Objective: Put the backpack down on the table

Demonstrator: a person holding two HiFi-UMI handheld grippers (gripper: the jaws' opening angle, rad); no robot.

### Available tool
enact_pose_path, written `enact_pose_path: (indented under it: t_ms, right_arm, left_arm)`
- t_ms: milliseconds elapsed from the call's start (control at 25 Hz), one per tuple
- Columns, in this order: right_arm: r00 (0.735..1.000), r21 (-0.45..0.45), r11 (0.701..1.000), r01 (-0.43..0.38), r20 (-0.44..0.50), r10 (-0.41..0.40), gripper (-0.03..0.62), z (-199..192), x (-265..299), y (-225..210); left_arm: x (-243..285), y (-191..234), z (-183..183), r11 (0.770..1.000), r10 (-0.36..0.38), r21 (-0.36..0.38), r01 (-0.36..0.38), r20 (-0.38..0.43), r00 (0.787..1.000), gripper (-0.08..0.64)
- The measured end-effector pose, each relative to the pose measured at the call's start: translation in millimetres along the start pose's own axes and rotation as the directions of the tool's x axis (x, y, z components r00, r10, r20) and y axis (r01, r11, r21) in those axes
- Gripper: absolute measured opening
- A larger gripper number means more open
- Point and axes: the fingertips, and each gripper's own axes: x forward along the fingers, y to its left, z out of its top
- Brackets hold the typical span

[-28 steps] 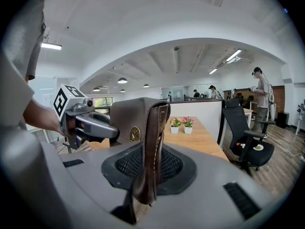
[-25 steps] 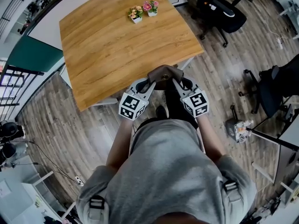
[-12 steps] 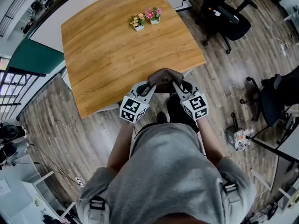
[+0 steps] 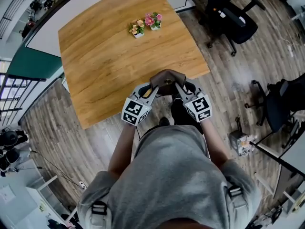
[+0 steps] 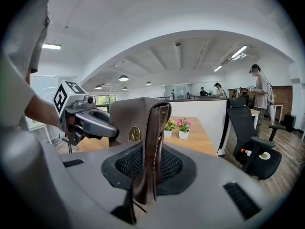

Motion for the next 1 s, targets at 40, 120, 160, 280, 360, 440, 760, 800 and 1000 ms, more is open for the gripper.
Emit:
enact_pose_path:
  t_ms: [40,120,160,280,360,440,760,800,1000]
  right_arm:
    - [1.000,-0.001,1.000,-0.003,-0.004,0.003,0.071,0.6,4.1,-4.9]
    - [1.000,-0.002,1.000,-0.010,-0.011,0.010,0.072,2.7,12.5,-14.1]
    - [1.000,-0.003,1.000,-0.015,-0.014,0.015,0.072,3.7,16.3,-18.5]
    - [0.999,-0.009,1.000,-0.026,-0.023,0.026,0.072,4.9,26.3,-31.7]
    - [0.999,-0.016,0.999,-0.032,-0.030,0.031,0.072,4.7,32.0,-41.2]
    - [0.999,-0.029,0.999,-0.038,-0.039,0.037,0.072,3.9,37.8,-50.2]
    - [0.994,-0.076,0.993,-0.092,-0.068,0.087,0.075,6.6,64.2,-77.0]
    - [0.993,-0.078,0.992,-0.100,-0.071,0.095,0.075,6.2,67.6,-80.1]
    - [0.987,-0.091,0.986,-0.142,-0.088,0.135,0.075,4.6,85.7,-93.4]
  left_arm:
    - [4.4,3.9,1.3,1.000,0.001,0.001,-0.001,-0.004,1.000,0.066]
    - [12.7,12.1,4.4,1.000,0.004,0.004,-0.004,-0.012,1.000,0.067]
    - [16.8,16.0,6.0,1.000,0.006,0.004,-0.006,-0.016,1.000,0.066]
    - [30.2,25.7,8.1,1.000,0.013,-0.005,-0.013,-0.025,1.000,0.067]
    - [39.6,30.7,9.3,1.000,0.020,-0.012,-0.020,-0.030,0.999,0.067]
    - [48.5,36.0,9.7,0.999,0.031,-0.009,-0.031,-0.039,0.999,0.067]
    - [77.8,56.0,8.4,0.998,0.067,-0.009,-0.068,-0.092,0.994,0.069]
    - [80.8,59.2,8.2,0.997,0.073,-0.014,-0.075,-0.095,0.993,0.069]
    - [95.9,75.3,7.9,0.993,0.104,-0.045,-0.109,-0.103,0.989,0.069]
